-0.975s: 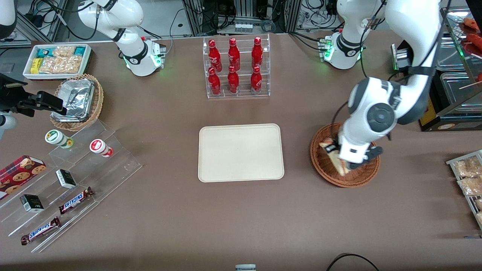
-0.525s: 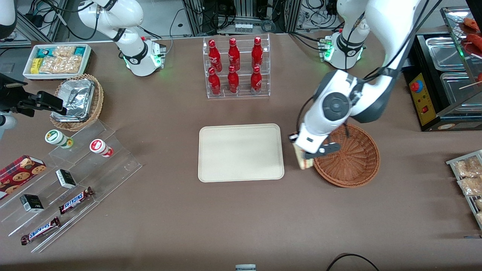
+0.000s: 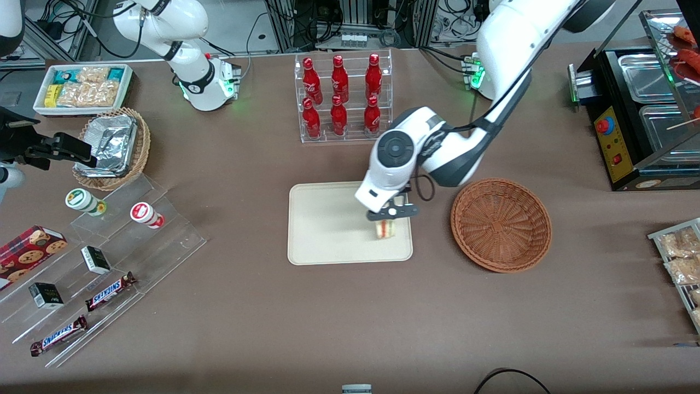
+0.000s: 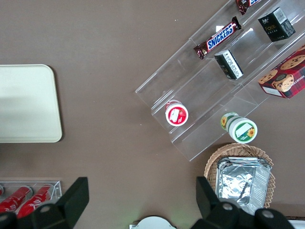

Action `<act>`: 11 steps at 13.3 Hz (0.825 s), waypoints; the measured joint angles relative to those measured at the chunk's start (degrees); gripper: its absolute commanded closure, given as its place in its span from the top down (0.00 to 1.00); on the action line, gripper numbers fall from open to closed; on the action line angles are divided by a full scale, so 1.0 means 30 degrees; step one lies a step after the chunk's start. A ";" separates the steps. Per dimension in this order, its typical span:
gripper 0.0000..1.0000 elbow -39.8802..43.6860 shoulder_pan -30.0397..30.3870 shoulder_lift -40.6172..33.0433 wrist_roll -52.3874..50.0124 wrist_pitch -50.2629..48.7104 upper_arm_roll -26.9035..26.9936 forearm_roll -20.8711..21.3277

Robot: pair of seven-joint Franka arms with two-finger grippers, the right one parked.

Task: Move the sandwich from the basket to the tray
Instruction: 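Lift the sandwich and carry it with the left gripper over the tray, then lower the sandwich onto the tray and open the left gripper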

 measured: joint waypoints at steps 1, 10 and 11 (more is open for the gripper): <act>0.00 0.0467 -0.0451 0.0380 -0.0287 -0.0001 0.0005 0.0026; 0.00 0.4101 -0.2657 0.4034 -0.2873 -0.0104 0.0105 0.2765; 0.00 0.4670 -0.2825 0.4442 -0.2910 -0.0406 0.0204 0.2768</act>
